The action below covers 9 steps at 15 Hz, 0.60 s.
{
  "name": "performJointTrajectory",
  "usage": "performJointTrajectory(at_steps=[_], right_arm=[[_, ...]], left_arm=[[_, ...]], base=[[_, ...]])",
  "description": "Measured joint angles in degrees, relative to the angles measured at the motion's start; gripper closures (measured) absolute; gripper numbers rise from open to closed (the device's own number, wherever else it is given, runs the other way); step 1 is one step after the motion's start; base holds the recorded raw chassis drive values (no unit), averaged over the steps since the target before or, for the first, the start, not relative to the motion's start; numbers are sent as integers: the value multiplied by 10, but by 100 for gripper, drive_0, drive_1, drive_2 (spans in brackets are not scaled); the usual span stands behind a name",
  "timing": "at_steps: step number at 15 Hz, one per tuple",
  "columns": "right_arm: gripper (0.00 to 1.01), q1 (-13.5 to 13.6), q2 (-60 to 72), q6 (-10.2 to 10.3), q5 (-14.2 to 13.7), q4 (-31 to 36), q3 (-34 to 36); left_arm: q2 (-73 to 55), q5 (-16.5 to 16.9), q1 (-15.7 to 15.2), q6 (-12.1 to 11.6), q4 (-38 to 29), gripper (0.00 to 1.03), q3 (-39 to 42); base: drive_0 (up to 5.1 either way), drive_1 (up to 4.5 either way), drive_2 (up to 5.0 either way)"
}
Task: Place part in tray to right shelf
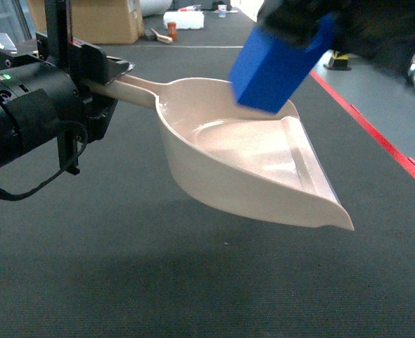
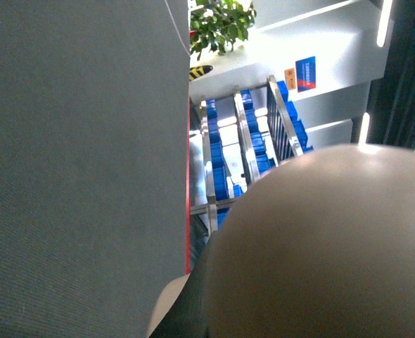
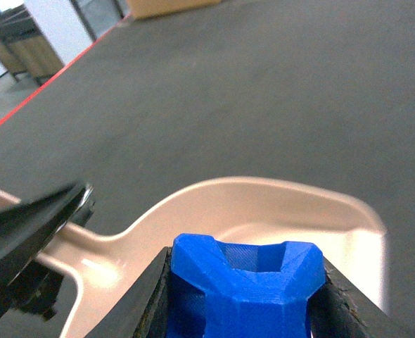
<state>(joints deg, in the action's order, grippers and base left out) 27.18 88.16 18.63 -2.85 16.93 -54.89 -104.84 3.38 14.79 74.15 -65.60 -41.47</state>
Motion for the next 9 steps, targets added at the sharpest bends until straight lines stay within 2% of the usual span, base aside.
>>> performJointTrajectory(at_steps=[1, 2, 4, 5, 7, 9], right_arm=[[55, 22, 45, 24, -9, 0, -12], [52, 33, 73, 32, -15, 4, -19], [33, 36, 80, 38, -37, 26, -16], [17, 33, 43, 20, -74, 68, 6], [1, 20, -41, -35, -104, 99, 41], [3, 1, -152, -119, -136, 122, 89]], left_arm=[[0, 0, 0, 0, 0, 89, 0], [0, 0, 0, -1, 0, 89, 0], [0, 0, 0, -6, 2, 89, 0], [0, -2, 0, -7, 0, 89, 0], [0, -2, 0, -7, 1, 89, 0], [0, -2, 0, -7, 0, 89, 0]], base=[[0, 0, 0], [0, 0, 0], [0, 0, 0], [0, 0, 0], [0, 0, 0], [0, 0, 0]])
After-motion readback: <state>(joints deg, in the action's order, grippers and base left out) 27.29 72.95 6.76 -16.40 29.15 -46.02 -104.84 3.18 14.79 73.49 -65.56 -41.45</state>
